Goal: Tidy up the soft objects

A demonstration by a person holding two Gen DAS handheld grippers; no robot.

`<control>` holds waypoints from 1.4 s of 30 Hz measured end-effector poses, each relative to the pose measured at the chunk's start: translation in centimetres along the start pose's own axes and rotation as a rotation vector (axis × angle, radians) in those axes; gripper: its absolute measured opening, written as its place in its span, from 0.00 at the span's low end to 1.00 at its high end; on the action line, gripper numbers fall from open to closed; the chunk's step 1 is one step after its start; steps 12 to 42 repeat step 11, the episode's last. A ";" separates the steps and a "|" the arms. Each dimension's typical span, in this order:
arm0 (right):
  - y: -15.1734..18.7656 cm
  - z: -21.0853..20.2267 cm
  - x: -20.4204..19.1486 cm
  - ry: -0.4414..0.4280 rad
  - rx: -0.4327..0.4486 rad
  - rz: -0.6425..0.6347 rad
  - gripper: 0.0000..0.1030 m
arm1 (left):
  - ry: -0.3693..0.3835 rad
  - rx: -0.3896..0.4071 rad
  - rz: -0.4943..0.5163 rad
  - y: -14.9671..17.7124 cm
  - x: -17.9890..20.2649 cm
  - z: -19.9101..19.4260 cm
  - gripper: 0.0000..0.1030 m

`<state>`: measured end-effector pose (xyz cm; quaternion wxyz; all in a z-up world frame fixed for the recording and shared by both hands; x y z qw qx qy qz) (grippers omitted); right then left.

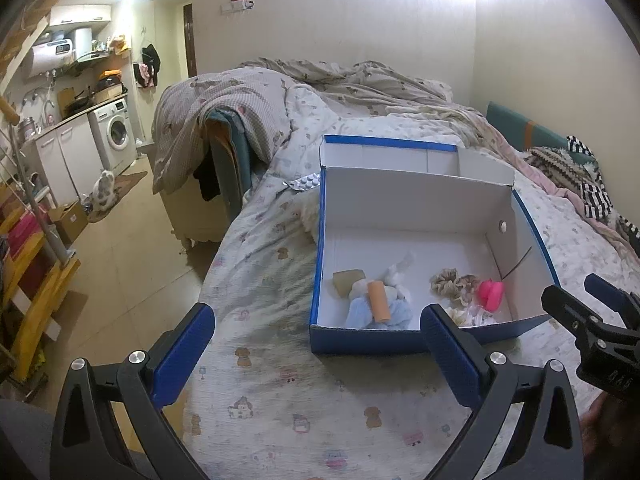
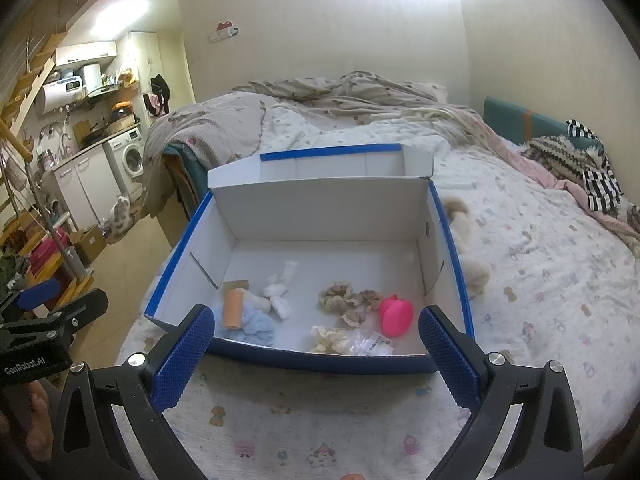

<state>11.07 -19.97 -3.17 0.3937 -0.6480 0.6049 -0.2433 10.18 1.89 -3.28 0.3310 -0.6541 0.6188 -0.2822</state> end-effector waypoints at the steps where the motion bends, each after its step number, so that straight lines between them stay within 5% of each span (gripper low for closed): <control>1: 0.0 0.0 0.0 0.000 0.000 0.000 1.00 | 0.000 0.000 -0.001 0.0 0.0 0.0 1.00; 42: 0.0 0.0 0.0 -0.001 0.000 0.000 1.00 | -0.006 -0.009 0.002 0.1 0.0 0.1 1.00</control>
Point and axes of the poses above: each gripper's, at about its wrist camera, not at the fingertips, and z roughly the way its jaws point, x to its right, y to its underside, the point moved 8 cm from there along z, roughly the way its jaws point, and after that the axes turned 4 degrees about -y, right-handed, at the moved point
